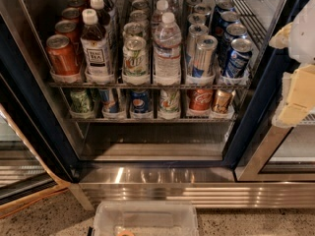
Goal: Pick 7up can from top shelf of fridge
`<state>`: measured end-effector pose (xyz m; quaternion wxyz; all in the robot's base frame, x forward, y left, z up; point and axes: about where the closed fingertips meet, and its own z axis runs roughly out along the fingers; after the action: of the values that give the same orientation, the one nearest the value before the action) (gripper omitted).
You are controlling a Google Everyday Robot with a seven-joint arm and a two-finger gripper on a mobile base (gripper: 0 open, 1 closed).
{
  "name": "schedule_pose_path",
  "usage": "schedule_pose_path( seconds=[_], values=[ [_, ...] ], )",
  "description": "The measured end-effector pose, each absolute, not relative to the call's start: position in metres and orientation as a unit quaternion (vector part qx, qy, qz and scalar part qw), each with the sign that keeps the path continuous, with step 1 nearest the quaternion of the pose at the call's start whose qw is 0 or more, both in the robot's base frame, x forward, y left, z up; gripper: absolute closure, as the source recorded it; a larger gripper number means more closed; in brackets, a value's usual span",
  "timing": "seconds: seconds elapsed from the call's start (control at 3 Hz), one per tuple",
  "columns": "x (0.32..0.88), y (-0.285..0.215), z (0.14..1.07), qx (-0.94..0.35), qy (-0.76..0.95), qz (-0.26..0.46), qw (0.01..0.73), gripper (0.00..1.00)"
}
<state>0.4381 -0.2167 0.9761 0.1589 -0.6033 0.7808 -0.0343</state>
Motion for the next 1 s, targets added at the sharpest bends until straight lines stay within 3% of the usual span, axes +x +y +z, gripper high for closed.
schedule_pose_path(
  seconds=[0.33,1.0],
  values=[
    [0.438,-0.217,0.976,-0.603,0.781,-0.034,0.159,0.00],
    [0.460,-0.182,0.954,-0.658,0.729,0.052,0.183,0.00]
  ],
)
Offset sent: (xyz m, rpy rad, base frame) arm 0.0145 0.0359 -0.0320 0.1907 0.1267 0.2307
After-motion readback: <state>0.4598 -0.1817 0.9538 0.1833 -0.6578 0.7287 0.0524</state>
